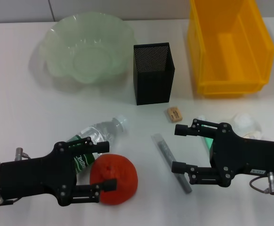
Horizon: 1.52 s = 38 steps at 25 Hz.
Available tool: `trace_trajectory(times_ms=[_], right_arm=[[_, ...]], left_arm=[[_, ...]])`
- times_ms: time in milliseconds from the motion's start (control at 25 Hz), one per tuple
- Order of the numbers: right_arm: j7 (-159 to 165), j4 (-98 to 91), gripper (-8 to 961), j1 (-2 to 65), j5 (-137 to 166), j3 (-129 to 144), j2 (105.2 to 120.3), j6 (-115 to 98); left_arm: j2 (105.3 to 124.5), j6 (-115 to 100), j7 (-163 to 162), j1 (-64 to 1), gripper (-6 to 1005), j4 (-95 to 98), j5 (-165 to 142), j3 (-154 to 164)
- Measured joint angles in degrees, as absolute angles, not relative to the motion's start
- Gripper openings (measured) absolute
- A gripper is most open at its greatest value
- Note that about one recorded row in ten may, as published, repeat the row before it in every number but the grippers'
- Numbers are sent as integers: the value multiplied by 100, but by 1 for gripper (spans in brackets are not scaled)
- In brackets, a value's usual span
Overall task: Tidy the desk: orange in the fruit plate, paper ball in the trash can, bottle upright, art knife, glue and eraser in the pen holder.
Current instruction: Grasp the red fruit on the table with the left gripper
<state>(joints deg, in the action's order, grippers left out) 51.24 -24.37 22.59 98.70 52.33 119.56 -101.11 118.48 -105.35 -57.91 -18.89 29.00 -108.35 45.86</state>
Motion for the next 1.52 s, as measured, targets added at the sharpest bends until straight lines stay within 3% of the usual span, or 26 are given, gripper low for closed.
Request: trace_trajectory(times_ms=[1520], right_arm=[[5235, -2596, 770, 2117, 9809, 4578, 11918, -10251]], left_arm=[[11874, -10152, -5584, -2041, 813, 2602, -10850, 4633]])
